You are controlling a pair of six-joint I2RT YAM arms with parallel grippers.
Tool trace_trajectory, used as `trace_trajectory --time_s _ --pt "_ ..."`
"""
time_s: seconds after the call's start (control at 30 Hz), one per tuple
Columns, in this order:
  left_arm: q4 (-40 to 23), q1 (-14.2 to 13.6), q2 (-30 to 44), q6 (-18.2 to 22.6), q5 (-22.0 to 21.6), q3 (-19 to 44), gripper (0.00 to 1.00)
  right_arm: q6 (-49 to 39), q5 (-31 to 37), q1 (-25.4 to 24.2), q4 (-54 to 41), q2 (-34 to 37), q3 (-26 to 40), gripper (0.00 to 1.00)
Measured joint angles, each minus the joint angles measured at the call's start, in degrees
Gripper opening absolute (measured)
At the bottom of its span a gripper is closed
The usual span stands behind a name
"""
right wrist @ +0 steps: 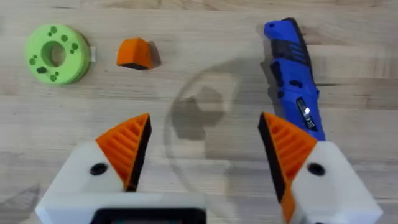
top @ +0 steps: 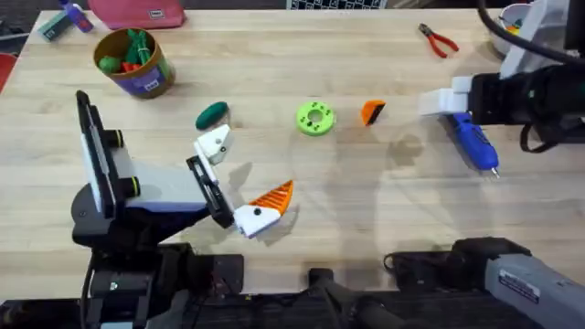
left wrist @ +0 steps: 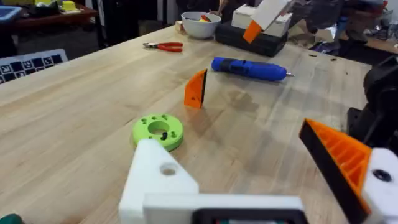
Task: Pick up the gripper from the table and insert it into the empty holder that is missing its gripper. Then pick up a screw, insert it into the mounting hole, and use the screwdriver to tighten it. Finally, clean up the table by picking up the vegetable and placing it into the bucket.
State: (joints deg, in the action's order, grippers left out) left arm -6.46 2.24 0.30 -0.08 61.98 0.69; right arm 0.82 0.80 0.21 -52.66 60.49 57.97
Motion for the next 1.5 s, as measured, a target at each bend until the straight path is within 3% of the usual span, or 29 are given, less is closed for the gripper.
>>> trace_trajectory --time_s 0.7,0.9,1.0,1.33,1.5 --pt "0.00 0.00 0.00 0.00 0.00 0.01 0.989 0.00 0.00 0.00 0.00 0.07 -0.01 0.994" --pt "0.00 0.00 0.00 -0.01 0.01 0.01 0.988 0.00 0.02 1.25 -1.02 4.71 0.74 0.994" --pt "0.00 0.00 0.00 -0.02 0.02 0.01 0.988 0.00 0.02 3.46 -4.43 9.95 4.00 0.994" --pt "-0.02 0.00 0.00 -0.01 0.17 0.00 0.988 -1.95 5.42 13.22 -15.02 30.42 27.64 0.994" --pt "-0.02 0.00 0.02 -0.02 0.20 0.02 0.987 -1.73 6.49 15.23 -15.43 37.59 32.07 0.992"
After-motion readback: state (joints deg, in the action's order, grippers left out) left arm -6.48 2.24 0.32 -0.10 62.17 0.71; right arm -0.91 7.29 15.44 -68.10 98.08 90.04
